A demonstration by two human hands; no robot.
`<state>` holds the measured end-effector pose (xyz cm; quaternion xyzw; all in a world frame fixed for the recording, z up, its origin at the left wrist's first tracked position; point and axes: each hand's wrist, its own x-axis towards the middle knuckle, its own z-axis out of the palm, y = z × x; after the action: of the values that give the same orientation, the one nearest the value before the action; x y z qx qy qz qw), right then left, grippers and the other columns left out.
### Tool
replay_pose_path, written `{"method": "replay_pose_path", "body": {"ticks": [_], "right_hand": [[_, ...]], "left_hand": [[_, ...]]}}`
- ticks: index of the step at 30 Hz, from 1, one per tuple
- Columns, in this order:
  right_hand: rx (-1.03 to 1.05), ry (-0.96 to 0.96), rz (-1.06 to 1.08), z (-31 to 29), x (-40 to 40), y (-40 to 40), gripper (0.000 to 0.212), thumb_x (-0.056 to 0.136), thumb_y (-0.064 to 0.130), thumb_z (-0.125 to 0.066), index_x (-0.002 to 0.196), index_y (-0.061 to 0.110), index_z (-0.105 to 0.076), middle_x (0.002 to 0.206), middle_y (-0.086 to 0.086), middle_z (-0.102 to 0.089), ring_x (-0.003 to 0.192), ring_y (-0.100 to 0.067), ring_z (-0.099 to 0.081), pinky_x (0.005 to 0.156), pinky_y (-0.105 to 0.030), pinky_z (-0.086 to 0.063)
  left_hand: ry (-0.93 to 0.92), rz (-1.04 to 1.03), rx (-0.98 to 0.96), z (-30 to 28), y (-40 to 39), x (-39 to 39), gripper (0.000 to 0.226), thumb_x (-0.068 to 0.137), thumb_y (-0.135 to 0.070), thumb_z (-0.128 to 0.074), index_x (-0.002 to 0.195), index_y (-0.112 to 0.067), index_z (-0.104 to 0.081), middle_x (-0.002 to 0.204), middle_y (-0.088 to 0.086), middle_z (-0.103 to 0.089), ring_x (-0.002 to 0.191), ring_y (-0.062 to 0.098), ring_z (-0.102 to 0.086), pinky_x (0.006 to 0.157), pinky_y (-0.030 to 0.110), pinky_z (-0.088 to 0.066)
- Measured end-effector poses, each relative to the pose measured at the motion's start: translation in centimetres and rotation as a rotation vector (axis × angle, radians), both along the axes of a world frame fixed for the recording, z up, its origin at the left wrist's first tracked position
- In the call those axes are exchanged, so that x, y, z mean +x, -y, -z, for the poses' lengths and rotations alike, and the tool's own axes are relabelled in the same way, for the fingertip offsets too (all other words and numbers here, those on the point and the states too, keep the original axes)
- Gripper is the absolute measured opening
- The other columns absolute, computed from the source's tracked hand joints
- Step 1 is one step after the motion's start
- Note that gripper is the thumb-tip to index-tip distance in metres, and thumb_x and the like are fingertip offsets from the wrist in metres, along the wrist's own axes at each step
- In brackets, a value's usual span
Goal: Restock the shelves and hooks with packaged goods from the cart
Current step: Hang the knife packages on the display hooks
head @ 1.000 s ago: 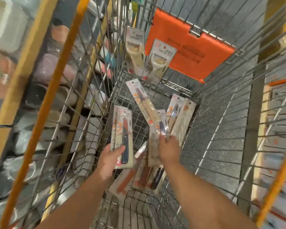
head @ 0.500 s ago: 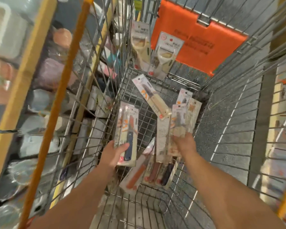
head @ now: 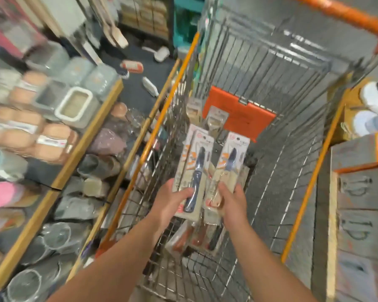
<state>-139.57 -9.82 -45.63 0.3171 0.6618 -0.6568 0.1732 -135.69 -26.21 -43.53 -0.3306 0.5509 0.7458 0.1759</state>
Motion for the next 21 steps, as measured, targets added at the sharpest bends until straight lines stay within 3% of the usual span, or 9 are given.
{"method": "replay_pose_path", "body": {"ticks": [2,4,7,10,14,16,18,21], "right_hand": [[-0.026,-0.076,-0.021,-3.6,-1.1,1.2,0.052,0.090,0.032,-0.069,0.136,0.018,-0.051,0.128,-0.003,-0.064,0.114,-0.022,-0.063,0.098,-0.045,-0.050],[-0.069,-0.169,-0.054,-7.2,-2.1,3.0,0.039,0.090,0.030,-0.068,0.127,0.021,-0.058,0.123,-0.004,-0.068,0.109,-0.022,-0.066,0.095,-0.045,-0.052],[-0.110,-0.305,-0.141,-12.2,-3.3,7.3,0.027,0.089,0.021,-0.067,0.114,0.014,-0.062,0.110,-0.011,-0.072,0.100,-0.028,-0.069,0.088,-0.044,-0.054],[-0.183,-0.413,-0.318,-16.6,-3.6,12.6,0.012,0.094,0.008,-0.060,0.105,0.013,-0.063,0.096,-0.002,-0.075,0.085,-0.015,-0.071,0.076,-0.033,-0.055],[-0.272,-0.496,-0.541,-22.0,-1.9,20.0,0.015,0.095,0.001,-0.055,0.098,0.014,-0.063,0.082,0.006,-0.075,0.073,-0.008,-0.070,0.068,-0.027,-0.055],[-0.283,-0.546,-0.646,-24.3,-0.1,23.8,0.007,0.094,0.010,-0.062,0.099,0.014,-0.064,0.088,0.002,-0.075,0.079,-0.012,-0.071,0.074,-0.034,-0.056],[-0.283,-0.581,-0.752,-26.9,2.1,27.6,0.017,0.088,0.025,-0.068,0.102,0.017,-0.065,0.096,-0.003,-0.075,0.088,-0.021,-0.071,0.083,-0.048,-0.056],[-0.337,-0.643,-0.879,-30.3,5.6,32.5,0.007,0.092,0.018,-0.065,0.099,0.021,-0.065,0.097,-0.006,-0.073,0.091,-0.028,-0.071,0.087,-0.057,-0.054]], "left_hand": [[-0.077,-0.026,-0.052,-4.0,0.5,-0.5,0.025,0.087,-0.016,-0.072,0.102,-0.030,-0.058,0.099,-0.013,-0.070,0.089,0.003,-0.062,0.074,0.014,-0.048],[-0.150,-0.100,-0.074,-7.1,1.8,-0.9,0.028,0.089,-0.004,-0.068,0.099,-0.029,-0.062,0.081,-0.018,-0.072,0.084,0.010,-0.066,0.072,0.017,-0.053],[-0.223,-0.187,-0.146,-11.6,5.3,-0.5,0.027,0.087,-0.006,-0.070,0.099,-0.030,-0.066,0.088,-0.015,-0.075,0.096,0.015,-0.068,0.090,0.038,-0.053],[-0.323,-0.329,-0.222,-15.6,9.8,1.0,0.025,0.083,-0.013,-0.075,0.099,-0.030,-0.065,0.095,-0.013,-0.074,0.097,0.011,-0.069,0.089,0.033,-0.053],[-0.452,-0.555,-0.296,-21.2,16.4,4.5,0.028,0.086,0.001,-0.067,0.091,-0.026,-0.062,0.073,-0.020,-0.072,0.069,-0.006,-0.067,0.067,0.016,-0.051],[-0.483,-0.664,-0.346,-23.5,19.6,7.1,0.026,0.084,0.001,-0.068,0.096,-0.023,-0.065,0.080,-0.014,-0.073,0.073,0.000,-0.068,0.069,0.018,-0.052],[-0.521,-0.743,-0.399,-25.7,22.7,9.7,0.028,0.082,-0.001,-0.070,0.104,-0.018,-0.066,0.089,-0.009,-0.073,0.076,0.005,-0.069,0.070,0.020,-0.052],[-0.567,-0.839,-0.457,-28.9,26.7,14.1,0.038,0.077,-0.011,-0.079,0.113,-0.012,-0.065,0.097,0.000,-0.074,0.081,0.009,-0.071,0.078,0.029,-0.054]]}}
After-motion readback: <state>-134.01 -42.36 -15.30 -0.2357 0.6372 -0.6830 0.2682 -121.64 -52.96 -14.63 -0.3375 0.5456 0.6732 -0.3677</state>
